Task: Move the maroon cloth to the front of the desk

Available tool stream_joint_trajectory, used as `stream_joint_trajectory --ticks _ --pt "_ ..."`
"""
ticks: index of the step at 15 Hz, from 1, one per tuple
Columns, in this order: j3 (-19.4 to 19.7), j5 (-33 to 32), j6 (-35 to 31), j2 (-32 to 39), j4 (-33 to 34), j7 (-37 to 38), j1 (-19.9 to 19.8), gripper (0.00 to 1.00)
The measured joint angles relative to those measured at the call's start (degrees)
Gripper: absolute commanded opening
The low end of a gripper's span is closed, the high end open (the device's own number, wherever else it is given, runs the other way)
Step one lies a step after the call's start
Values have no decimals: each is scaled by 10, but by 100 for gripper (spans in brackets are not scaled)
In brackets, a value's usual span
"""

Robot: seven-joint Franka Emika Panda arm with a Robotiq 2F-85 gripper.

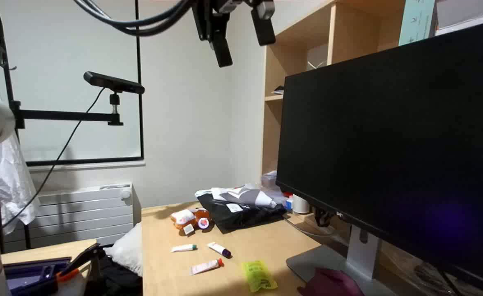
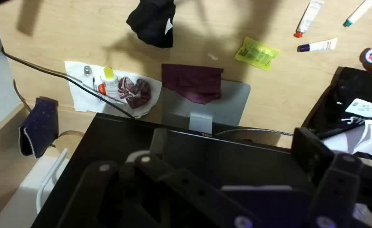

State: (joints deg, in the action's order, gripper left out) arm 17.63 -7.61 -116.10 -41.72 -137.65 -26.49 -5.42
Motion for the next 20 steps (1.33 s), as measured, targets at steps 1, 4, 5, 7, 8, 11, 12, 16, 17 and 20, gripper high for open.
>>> stream_joint_trajectory --ticks 1,4,5,7,8,11,12,16,17,20 --pt "0 0 0 0 0 0 0 100" --pt "0 0 0 2 0 0 0 100" --pt "-1 0 0 5 0 1 0 100" --pt "-1 2 -3 18 -1 2 3 100" --pt "-1 4 -7 28 -3 4 5 100" --pt "-4 8 -46 73 -11 22 14 100" --pt "-5 11 -64 92 -13 30 17 100" --pt "-6 33 -151 184 -14 59 19 100" --pt "-6 41 -180 211 -14 66 19 100" --pt "-6 63 -255 286 -11 79 18 100"
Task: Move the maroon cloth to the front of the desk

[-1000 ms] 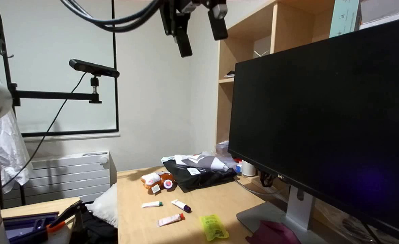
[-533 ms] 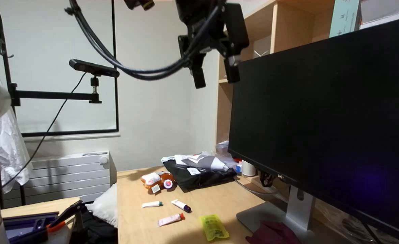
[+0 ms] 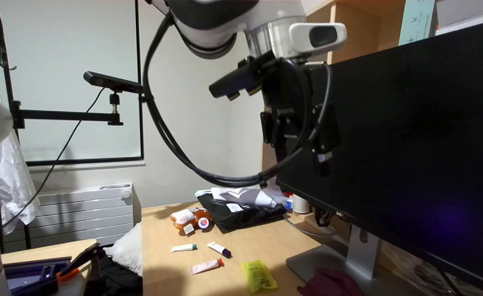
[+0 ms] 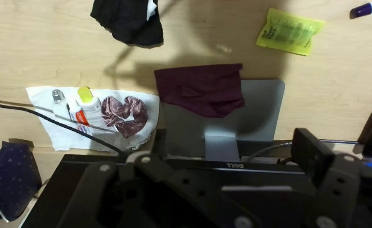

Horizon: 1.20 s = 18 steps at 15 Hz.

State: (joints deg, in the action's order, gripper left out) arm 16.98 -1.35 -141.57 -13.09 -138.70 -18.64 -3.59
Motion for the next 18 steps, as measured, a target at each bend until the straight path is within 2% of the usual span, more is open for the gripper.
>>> stream_joint_trajectory --ticks 4,10,14,18 --pt "-8 9 -23 69 23 3 -6 100" --pt "-15 7 -23 77 26 3 -11 100" --pt "-47 4 -30 110 32 33 -13 100" --pt "-79 -3 -69 199 58 88 -10 100"
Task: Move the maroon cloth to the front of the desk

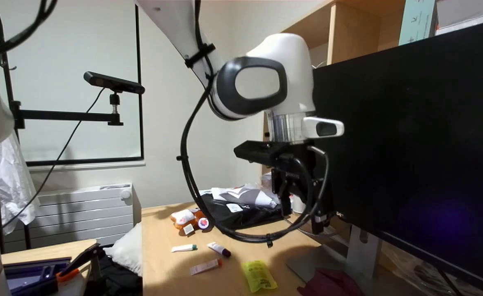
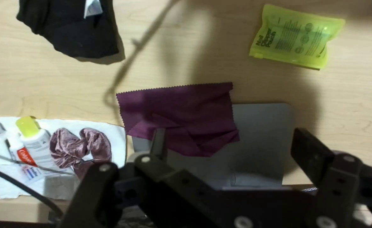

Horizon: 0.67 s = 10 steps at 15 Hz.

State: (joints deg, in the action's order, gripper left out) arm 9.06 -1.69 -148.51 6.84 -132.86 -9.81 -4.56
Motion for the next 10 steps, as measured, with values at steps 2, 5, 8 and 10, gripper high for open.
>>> stream_joint_trajectory --ticks 2,5,8,10 --pt "-1 -11 -13 45 21 30 0 100" --pt "5 -16 -15 99 58 58 -4 100" --pt "5 -16 -14 139 91 54 -13 100" --pt "-4 -16 1 164 112 44 -19 100"
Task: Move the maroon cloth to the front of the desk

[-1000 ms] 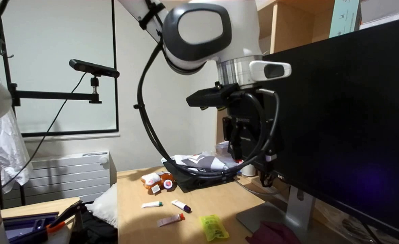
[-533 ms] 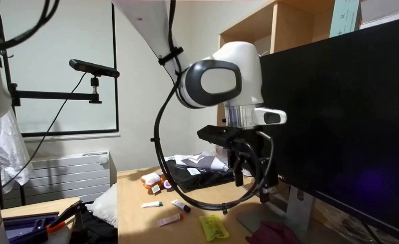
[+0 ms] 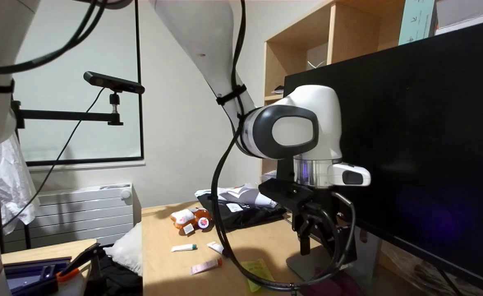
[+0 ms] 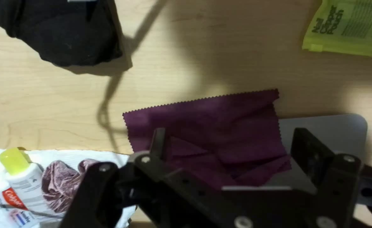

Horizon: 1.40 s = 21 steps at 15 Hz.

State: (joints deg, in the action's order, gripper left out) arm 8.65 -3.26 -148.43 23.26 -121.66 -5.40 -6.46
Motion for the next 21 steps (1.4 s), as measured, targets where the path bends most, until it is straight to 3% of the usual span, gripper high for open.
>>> stream_joint_trajectory --ticks 5,16,21 --pt "-22 0 34 52 47 -7 2 100" --pt "-7 -17 38 70 58 58 17 100" --pt "-2 -17 -21 80 57 124 23 100"
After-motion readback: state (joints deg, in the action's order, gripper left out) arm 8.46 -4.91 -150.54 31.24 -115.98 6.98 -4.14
